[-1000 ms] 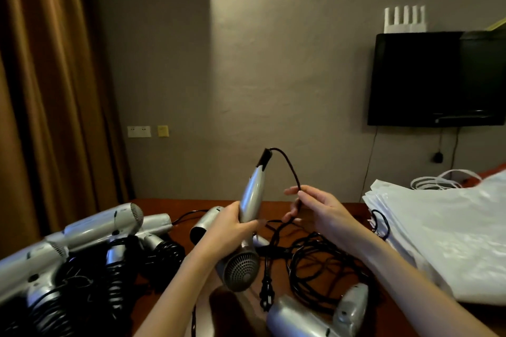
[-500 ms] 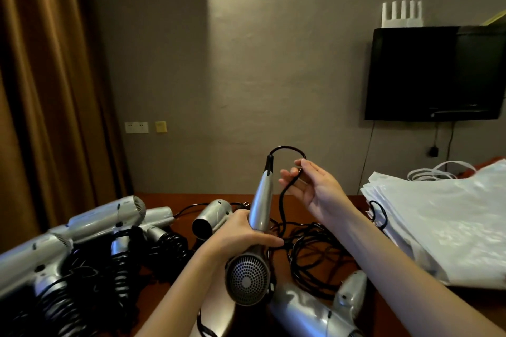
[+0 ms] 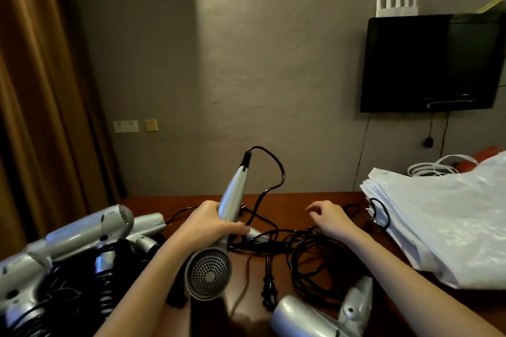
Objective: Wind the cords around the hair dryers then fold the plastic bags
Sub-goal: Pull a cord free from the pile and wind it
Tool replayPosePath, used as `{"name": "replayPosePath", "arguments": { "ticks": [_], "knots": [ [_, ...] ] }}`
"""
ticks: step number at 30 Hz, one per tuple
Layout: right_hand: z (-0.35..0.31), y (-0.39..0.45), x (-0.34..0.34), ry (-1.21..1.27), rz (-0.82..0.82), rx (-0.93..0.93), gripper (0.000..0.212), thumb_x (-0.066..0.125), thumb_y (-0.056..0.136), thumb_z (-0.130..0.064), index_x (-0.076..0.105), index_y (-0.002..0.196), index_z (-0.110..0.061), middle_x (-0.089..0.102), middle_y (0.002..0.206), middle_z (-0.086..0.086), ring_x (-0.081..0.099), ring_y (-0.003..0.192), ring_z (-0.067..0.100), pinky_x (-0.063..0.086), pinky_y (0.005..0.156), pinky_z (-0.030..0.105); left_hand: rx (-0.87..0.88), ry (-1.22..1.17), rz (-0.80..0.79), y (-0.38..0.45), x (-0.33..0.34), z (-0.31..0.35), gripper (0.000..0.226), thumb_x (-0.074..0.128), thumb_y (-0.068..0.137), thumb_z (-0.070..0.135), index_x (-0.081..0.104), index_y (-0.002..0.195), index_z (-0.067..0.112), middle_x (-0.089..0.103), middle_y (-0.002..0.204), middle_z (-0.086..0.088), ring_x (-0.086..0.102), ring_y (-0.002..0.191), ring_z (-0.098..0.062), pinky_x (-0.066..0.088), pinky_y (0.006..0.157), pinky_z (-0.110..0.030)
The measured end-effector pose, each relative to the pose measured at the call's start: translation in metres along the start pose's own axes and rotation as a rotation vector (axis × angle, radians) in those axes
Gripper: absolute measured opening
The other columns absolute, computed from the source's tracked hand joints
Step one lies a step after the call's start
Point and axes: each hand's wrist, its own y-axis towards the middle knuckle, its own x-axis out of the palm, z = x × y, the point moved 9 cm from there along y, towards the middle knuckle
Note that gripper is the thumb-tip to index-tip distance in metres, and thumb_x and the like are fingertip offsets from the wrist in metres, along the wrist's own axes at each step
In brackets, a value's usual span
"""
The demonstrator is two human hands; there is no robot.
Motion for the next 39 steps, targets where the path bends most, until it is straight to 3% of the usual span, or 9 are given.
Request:
{"name": "replayPosePath", "arguments": {
  "ticks": [4, 9, 14, 17, 20, 27, 31, 34, 39],
  "knots": [
    [0.018, 0.017, 0.024, -0.110, -0.205, 0.091, 0.035, 0.037, 0.102, -0.015, 0.055, 0.133, -0.009, 0.052, 0.139, 0.009, 0.048, 0.129, 0.025, 0.038, 0.105, 0.032, 0.011, -0.057, -0.060, 0.010, 0.011, 0.013, 0.033, 0.081, 0.077, 0.024, 0.063, 0.090, -0.001, 0.070, 0.065, -0.009, 0.065, 0.054, -0.014, 0.049, 0.054, -0.022],
    [0.030, 0.031, 0.037, -0.089, -0.337, 0.153, 0.026, 0.054, 0.092, -0.004, 0.066, 0.115, -0.004, 0.062, 0.122, 0.011, 0.059, 0.111, 0.023, 0.050, 0.096, 0.033, -0.013, -0.089, -0.092, 0.021, 0.012, 0.027, 0.040, 0.081, 0.078, 0.023, 0.059, 0.098, -0.004, 0.074, 0.072, -0.012, 0.067, 0.055, -0.018, 0.054, 0.064, -0.034],
    [0.003, 0.029, -0.007, 0.200, -0.111, -0.012, 0.025, 0.072, 0.084, -0.018, 0.071, 0.109, -0.011, 0.068, 0.109, 0.002, 0.060, 0.104, 0.013, 0.045, 0.088, 0.022, -0.047, -0.017, -0.036, 0.033, 0.016, 0.031, 0.042, 0.084, 0.072, 0.038, 0.056, 0.088, 0.010, 0.067, 0.079, -0.009, 0.065, 0.065, -0.022, 0.057, 0.066, -0.037],
    [-0.032, 0.013, -0.045, 0.326, -0.078, -0.139, 0.020, 0.068, 0.088, -0.017, 0.072, 0.106, -0.011, 0.068, 0.088, -0.003, 0.060, 0.079, 0.005, 0.043, 0.065, 0.012, -0.036, -0.051, -0.046, 0.035, 0.030, 0.045, 0.037, 0.082, 0.075, 0.037, 0.054, 0.083, 0.014, 0.063, 0.076, -0.005, 0.062, 0.058, -0.013, 0.054, 0.058, -0.025],
    [-0.065, -0.002, -0.073, 0.361, -0.065, -0.203, 0.015, 0.066, 0.088, -0.010, 0.071, 0.100, -0.001, 0.066, 0.077, 0.001, 0.056, 0.061, 0.003, 0.042, 0.053, 0.009, -0.018, -0.204, -0.078, 0.037, 0.050, 0.064, 0.047, 0.085, 0.071, 0.034, 0.061, 0.097, 0.003, 0.071, 0.076, -0.010, 0.067, 0.058, -0.017, 0.057, 0.064, -0.033],
    [-0.098, -0.035, -0.100, 0.874, -0.046, -0.199, 0.005, 0.065, 0.089, -0.011, 0.068, 0.089, -0.007, 0.068, 0.079, 0.005, 0.057, 0.067, 0.009, 0.049, 0.058, 0.016, 0.037, -0.589, -0.087, 0.028, 0.064, 0.098, 0.030, 0.077, 0.081, 0.019, 0.062, 0.097, -0.001, 0.069, 0.064, -0.005, 0.065, 0.053, -0.015, 0.055, 0.054, -0.025],
    [-0.078, -0.051, -0.084, 0.823, -0.032, -0.107, 0.017, 0.054, 0.097, -0.019, 0.066, 0.090, -0.008, 0.064, 0.073, 0.005, 0.054, 0.048, 0.004, 0.041, 0.042, 0.015, 0.041, -0.622, 0.029, 0.022, 0.056, 0.099, 0.019, 0.077, 0.082, 0.015, 0.064, 0.083, 0.000, 0.065, 0.055, -0.001, 0.060, 0.045, -0.010, 0.049, 0.046, -0.021],
    [-0.064, -0.076, -0.050, 0.604, -0.164, -0.094, 0.021, 0.050, 0.099, -0.019, 0.062, 0.083, -0.012, 0.059, 0.061, -0.005, 0.052, 0.046, 0.000, 0.038, 0.043, 0.010, 0.004, -0.691, 0.119, 0.022, 0.041, 0.092, 0.033, 0.079, 0.079, 0.018, 0.066, 0.098, -0.007, 0.072, 0.073, -0.010, 0.063, 0.052, -0.014, 0.053, 0.050, -0.025],
    [-0.042, -0.101, -0.013, 0.757, -0.503, -0.076, 0.044, 0.052, 0.089, -0.056, 0.067, 0.090, -0.015, 0.065, 0.072, -0.005, 0.056, 0.057, 0.003, 0.038, 0.055, 0.017, 0.082, -0.553, 0.174, 0.014, 0.019, 0.098, 0.024, 0.077, 0.080, 0.013, 0.063, 0.095, 0.001, 0.070, 0.076, -0.010, 0.066, 0.061, -0.018, 0.056, 0.056, -0.029]
  ]
}}
